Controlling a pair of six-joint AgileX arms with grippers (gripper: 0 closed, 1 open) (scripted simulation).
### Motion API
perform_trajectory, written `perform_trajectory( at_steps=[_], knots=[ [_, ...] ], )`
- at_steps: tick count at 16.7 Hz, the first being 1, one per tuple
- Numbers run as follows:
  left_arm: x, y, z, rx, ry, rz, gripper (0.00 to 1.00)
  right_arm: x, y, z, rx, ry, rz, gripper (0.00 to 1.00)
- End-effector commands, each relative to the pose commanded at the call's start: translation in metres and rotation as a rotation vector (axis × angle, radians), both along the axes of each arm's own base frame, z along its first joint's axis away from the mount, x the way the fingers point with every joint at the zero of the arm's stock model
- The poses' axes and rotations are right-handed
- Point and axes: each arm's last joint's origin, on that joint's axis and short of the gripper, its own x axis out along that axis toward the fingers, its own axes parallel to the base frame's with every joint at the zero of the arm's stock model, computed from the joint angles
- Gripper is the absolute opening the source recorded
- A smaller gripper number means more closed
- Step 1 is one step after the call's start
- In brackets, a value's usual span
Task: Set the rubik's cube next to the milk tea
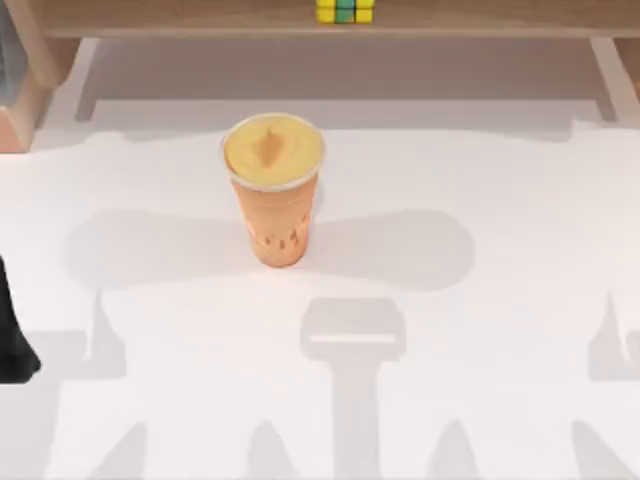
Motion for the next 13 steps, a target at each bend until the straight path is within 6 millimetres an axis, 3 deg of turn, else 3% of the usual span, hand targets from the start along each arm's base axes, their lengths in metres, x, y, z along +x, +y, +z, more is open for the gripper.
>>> perform_trajectory(
  at_steps=[3,5,9,13],
  knots=[
    [0.0,-0.001,0.003,-0.001,-0.007,-0.005,1.0,0.0,0.0,0.0,0.0,0.0,0.0,1.0],
    [0.0,-0.004,0.019,-0.008,-0.039,-0.025,1.0,0.0,0.0,0.0,0.0,0.0,0.0,1.0],
    [0.01,-0.016,0.077,-0.036,-0.128,-0.086,1.0,0.0,0.0,0.0,0.0,0.0,0.0,1.0],
    [0.048,-0.043,0.141,-0.077,-0.178,-0.141,1.0,0.0,0.0,0.0,0.0,0.0,0.0,1.0]
  ],
)
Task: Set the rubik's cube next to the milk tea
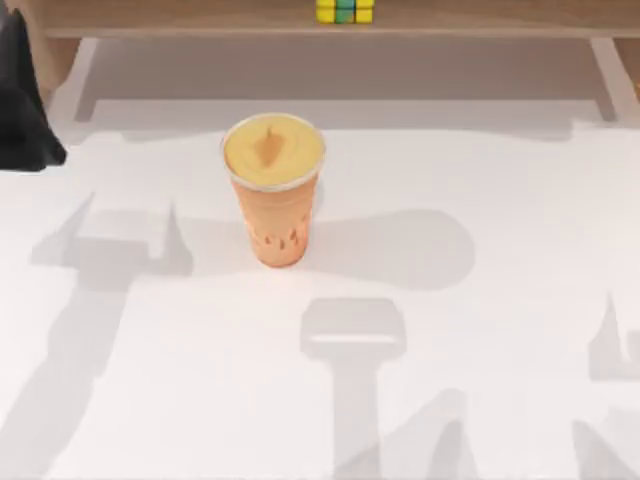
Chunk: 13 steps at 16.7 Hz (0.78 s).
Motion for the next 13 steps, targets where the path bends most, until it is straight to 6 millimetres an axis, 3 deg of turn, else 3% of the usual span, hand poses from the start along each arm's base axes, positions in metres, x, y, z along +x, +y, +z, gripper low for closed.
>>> perform_trajectory(
  at_steps=[3,6,10,13],
  knots=[
    [0.052,-0.039,0.028,-0.015,0.014,-0.023,1.0,0.0,0.0,0.0,0.0,0.0,0.0,1.0],
    [0.112,-0.096,0.024,-0.008,0.056,-0.023,1.0,0.0,0.0,0.0,0.0,0.0,0.0,1.0],
    [0.178,-0.176,-0.029,0.025,0.118,0.01,1.0,0.0,0.0,0.0,0.0,0.0,0.0,1.0],
    [0.208,-0.221,-0.084,0.052,0.151,0.052,1.0,0.0,0.0,0.0,0.0,0.0,0.0,1.0]
  ],
)
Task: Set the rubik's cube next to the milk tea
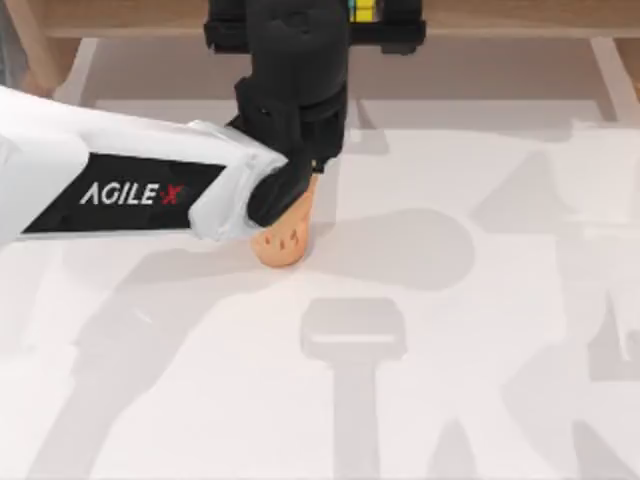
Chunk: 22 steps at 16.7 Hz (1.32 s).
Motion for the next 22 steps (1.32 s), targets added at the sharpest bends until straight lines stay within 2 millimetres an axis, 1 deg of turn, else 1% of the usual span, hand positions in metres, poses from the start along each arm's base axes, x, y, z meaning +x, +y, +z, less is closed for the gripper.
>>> perform_trajectory(
  at_steps=[1,3,5,6,12,17,19,22],
  knots=[
    [0.006,-0.01,-0.017,0.008,0.007,0.014,1.0,0.0,0.0,0.0,0.0,0.0,0.0,1.0],
    [0.015,-0.024,-0.044,0.02,0.017,0.041,1.0,0.0,0.0,0.0,0.0,0.0,0.0,1.0],
    [0.02,-0.031,-0.063,0.028,0.022,0.06,1.0,0.0,0.0,0.0,0.0,0.0,0.0,1.0],
    [0.021,-0.032,-0.067,0.03,0.024,0.065,1.0,0.0,0.0,0.0,0.0,0.0,0.0,1.0],
    [0.023,-0.031,-0.07,0.034,0.029,0.07,1.0,0.0,0.0,0.0,0.0,0.0,0.0,1.0],
    [0.029,-0.047,-0.073,0.029,0.024,0.067,1.0,0.0,0.0,0.0,0.0,0.0,0.0,1.0],
    [0.037,-0.049,-0.069,0.029,0.024,0.067,1.0,0.0,0.0,0.0,0.0,0.0,0.0,1.0],
    [0.061,-0.044,-0.06,0.025,0.016,0.068,1.0,0.0,0.0,0.0,0.0,0.0,0.0,1.0]
  ],
)
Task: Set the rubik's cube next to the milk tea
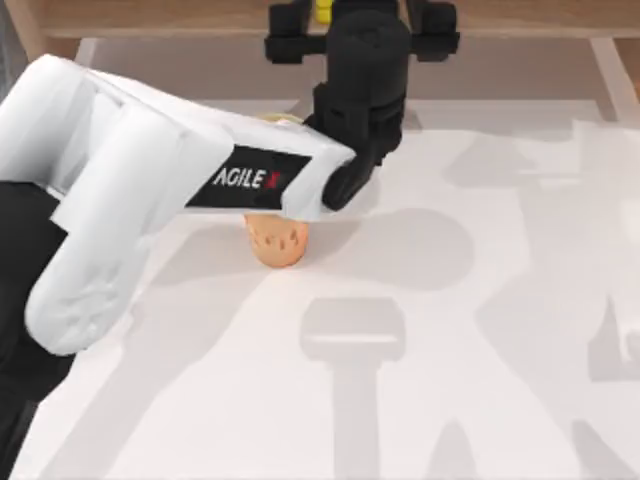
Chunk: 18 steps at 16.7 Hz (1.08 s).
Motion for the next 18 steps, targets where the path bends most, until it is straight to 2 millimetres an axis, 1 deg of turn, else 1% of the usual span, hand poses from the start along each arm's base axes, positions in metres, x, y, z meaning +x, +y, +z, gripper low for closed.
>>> perform_trajectory(
  at_steps=[2,3,7,18],
  knots=[
    [0.016,0.008,-0.004,0.002,0.003,0.002,1.0,0.0,0.0,0.0,0.0,0.0,0.0,1.0],
    [0.02,0.01,-0.008,0.005,0.007,0.0,1.0,0.0,0.0,0.0,0.0,0.0,0.0,1.0],
    [0.021,0.01,-0.009,0.006,0.009,-0.001,1.0,0.0,0.0,0.0,0.0,0.0,0.0,1.0],
    [0.021,0.01,-0.009,0.006,0.009,-0.001,0.17,0.0,0.0,0.0,0.0,0.0,0.0,1.0]
  ],
)
